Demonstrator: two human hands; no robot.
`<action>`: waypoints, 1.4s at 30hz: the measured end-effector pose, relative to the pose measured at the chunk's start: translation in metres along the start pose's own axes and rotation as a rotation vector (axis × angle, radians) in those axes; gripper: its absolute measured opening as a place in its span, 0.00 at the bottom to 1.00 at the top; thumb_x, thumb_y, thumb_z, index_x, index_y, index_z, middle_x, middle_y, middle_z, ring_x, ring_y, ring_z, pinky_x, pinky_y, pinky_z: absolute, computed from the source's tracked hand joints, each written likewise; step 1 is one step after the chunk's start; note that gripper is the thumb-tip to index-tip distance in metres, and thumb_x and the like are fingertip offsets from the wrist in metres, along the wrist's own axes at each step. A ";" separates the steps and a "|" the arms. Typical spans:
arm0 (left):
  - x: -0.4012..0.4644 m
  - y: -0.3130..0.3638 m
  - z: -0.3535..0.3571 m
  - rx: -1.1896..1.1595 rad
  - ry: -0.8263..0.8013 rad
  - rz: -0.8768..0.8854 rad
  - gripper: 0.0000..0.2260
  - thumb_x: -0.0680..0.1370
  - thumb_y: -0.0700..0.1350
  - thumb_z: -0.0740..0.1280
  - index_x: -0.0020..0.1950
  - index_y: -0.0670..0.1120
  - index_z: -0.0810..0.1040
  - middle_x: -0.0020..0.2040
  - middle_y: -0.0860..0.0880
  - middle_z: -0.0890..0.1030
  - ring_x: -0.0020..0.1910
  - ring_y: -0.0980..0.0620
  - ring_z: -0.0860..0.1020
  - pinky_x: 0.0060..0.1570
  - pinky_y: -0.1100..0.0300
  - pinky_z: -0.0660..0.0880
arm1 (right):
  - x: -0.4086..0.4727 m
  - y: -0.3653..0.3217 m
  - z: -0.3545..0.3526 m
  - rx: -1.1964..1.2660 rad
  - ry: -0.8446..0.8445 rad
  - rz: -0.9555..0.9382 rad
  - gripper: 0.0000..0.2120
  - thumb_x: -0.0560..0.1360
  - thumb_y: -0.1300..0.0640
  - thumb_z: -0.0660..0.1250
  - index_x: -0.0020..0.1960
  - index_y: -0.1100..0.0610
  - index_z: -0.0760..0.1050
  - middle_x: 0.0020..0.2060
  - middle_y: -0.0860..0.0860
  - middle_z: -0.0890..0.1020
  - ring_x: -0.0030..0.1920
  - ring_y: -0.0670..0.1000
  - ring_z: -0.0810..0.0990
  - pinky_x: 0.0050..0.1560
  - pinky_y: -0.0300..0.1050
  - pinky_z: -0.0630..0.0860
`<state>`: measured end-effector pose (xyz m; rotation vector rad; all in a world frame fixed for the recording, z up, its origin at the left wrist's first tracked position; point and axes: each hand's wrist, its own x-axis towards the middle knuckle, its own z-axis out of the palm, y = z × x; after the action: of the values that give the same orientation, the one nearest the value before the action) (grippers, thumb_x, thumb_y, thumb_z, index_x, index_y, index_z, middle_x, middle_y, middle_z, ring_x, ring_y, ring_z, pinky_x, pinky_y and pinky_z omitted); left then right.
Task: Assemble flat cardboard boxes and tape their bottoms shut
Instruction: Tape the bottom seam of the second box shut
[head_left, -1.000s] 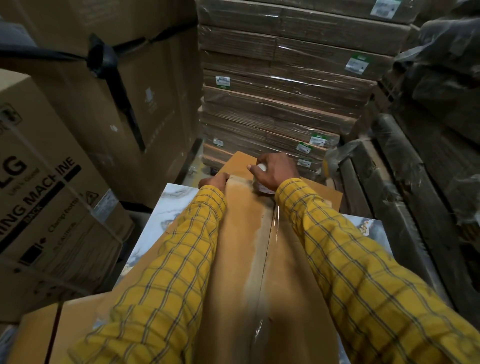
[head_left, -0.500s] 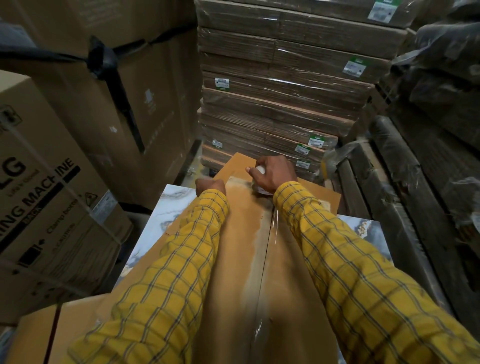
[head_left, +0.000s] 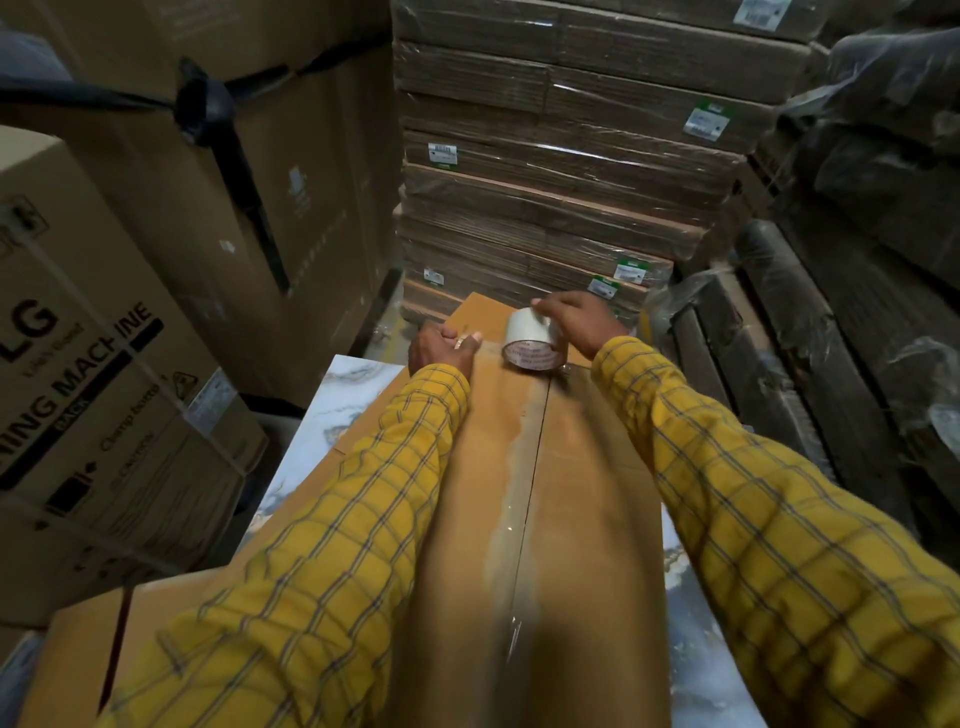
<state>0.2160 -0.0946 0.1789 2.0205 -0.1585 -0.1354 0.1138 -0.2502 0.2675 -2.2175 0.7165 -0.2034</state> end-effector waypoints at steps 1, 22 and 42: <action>-0.001 0.001 0.000 0.010 0.002 0.005 0.16 0.71 0.53 0.77 0.48 0.48 0.74 0.46 0.50 0.79 0.51 0.45 0.78 0.51 0.55 0.74 | -0.004 0.001 -0.005 0.060 -0.019 0.001 0.13 0.80 0.52 0.66 0.54 0.61 0.82 0.54 0.61 0.83 0.49 0.52 0.77 0.50 0.43 0.72; -0.004 0.002 0.001 0.072 0.003 0.024 0.16 0.74 0.54 0.74 0.52 0.46 0.75 0.51 0.45 0.81 0.53 0.44 0.77 0.51 0.56 0.71 | -0.018 0.043 -0.047 0.010 -0.083 -0.115 0.15 0.80 0.51 0.67 0.39 0.59 0.77 0.34 0.51 0.75 0.38 0.49 0.72 0.44 0.46 0.68; -0.002 0.001 0.002 0.138 -0.066 0.051 0.21 0.69 0.56 0.77 0.54 0.52 0.71 0.59 0.45 0.78 0.58 0.44 0.76 0.59 0.50 0.74 | -0.040 0.058 -0.079 -0.282 0.015 -0.093 0.11 0.79 0.51 0.69 0.54 0.58 0.83 0.47 0.52 0.81 0.49 0.53 0.78 0.51 0.45 0.72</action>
<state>0.2140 -0.0967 0.1790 2.1481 -0.2674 -0.1624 0.0278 -0.3093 0.2826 -2.5227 0.6845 -0.1737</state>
